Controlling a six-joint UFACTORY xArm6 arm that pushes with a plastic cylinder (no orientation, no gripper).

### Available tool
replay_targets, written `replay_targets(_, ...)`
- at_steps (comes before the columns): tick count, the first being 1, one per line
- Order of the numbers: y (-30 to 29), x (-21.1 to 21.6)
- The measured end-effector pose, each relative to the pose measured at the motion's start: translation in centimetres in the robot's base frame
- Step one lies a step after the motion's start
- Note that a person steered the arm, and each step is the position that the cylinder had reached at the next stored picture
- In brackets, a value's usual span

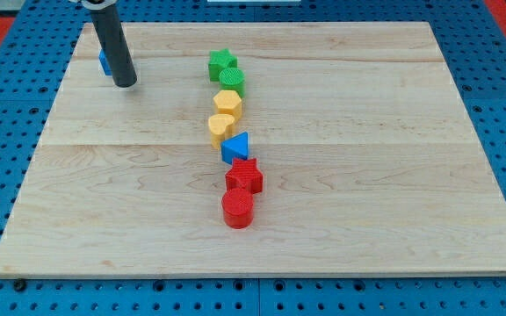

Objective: Push the blue cube horizontal left of the blue triangle

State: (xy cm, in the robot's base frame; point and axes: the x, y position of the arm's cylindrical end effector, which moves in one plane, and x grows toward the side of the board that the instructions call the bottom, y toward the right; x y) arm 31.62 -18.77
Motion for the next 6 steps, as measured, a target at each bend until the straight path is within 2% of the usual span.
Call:
replay_targets(1,1.8,-5.2)
replay_targets(2,0.7,-11.3)
replay_targets(3,-2.5,-5.2)
replay_targets(4,-2.8,1.7)
replay_targets(6,2.0,12.6)
